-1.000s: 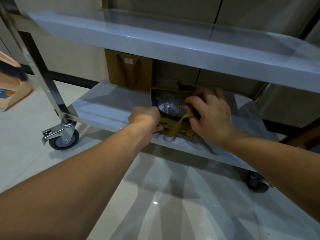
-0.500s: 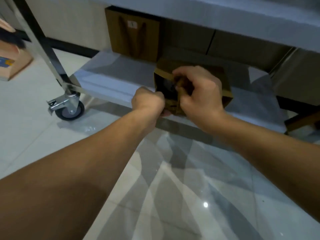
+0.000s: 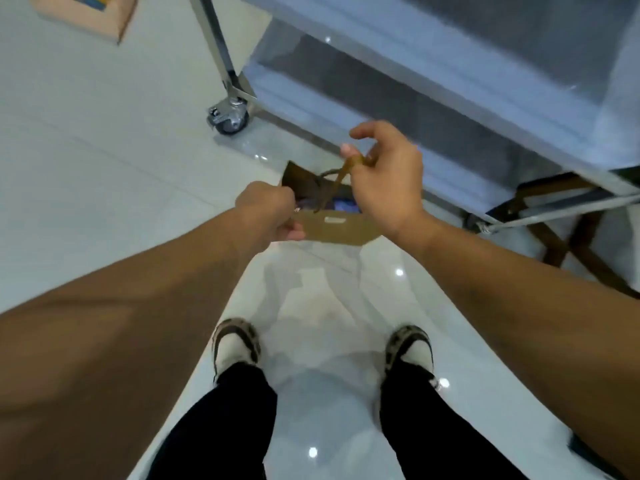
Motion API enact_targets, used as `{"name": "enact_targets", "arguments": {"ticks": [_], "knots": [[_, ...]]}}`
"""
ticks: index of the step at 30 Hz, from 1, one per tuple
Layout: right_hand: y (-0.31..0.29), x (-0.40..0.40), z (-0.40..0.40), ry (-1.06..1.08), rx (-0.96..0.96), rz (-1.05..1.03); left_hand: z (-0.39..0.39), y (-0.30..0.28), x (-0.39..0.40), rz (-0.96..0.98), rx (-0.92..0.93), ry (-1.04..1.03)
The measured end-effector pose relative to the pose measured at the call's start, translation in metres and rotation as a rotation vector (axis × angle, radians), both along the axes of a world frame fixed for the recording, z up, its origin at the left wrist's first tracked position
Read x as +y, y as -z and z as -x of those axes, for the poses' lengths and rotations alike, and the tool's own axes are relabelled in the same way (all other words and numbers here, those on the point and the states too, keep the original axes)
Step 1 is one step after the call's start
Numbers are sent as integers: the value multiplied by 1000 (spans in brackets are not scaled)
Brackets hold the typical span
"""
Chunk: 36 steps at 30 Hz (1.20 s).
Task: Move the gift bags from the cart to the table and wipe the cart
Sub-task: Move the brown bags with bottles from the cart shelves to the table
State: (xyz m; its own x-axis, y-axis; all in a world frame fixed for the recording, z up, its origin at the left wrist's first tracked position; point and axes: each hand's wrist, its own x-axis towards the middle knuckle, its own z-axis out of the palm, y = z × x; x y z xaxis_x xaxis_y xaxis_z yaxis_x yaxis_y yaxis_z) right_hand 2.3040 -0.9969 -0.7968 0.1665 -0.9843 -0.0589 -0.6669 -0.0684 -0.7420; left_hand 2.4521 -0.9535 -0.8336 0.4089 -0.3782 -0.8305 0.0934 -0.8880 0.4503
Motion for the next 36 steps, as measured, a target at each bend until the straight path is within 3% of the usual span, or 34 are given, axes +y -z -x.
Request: {"name": "enact_targets", "arguments": {"ticks": [5, 11, 17, 23, 28, 33, 36], "knots": [[-139, 69, -74, -205, 64, -213, -65, -145, 91, -271, -41, 178], [-301, 160, -159, -557, 187, -291, -135, -300, 206, -316, -59, 206], [-419, 204, -245, -1010, 354, -119, -194, -416, 296, -246, -146, -47], [-529, 234, -315, -1355, 596, 277, -205, -521, 370, -149, -385, -375], [-591, 295, -318, -1579, 352, 328, -146, -573, 427, -138, -430, -752], [-617, 373, -267, -1771, -43, -191, -48, -617, 482, -239, -530, -979], [-623, 430, -219, -1878, -143, -309, 18, -639, 520, -313, -533, -1148]]}}
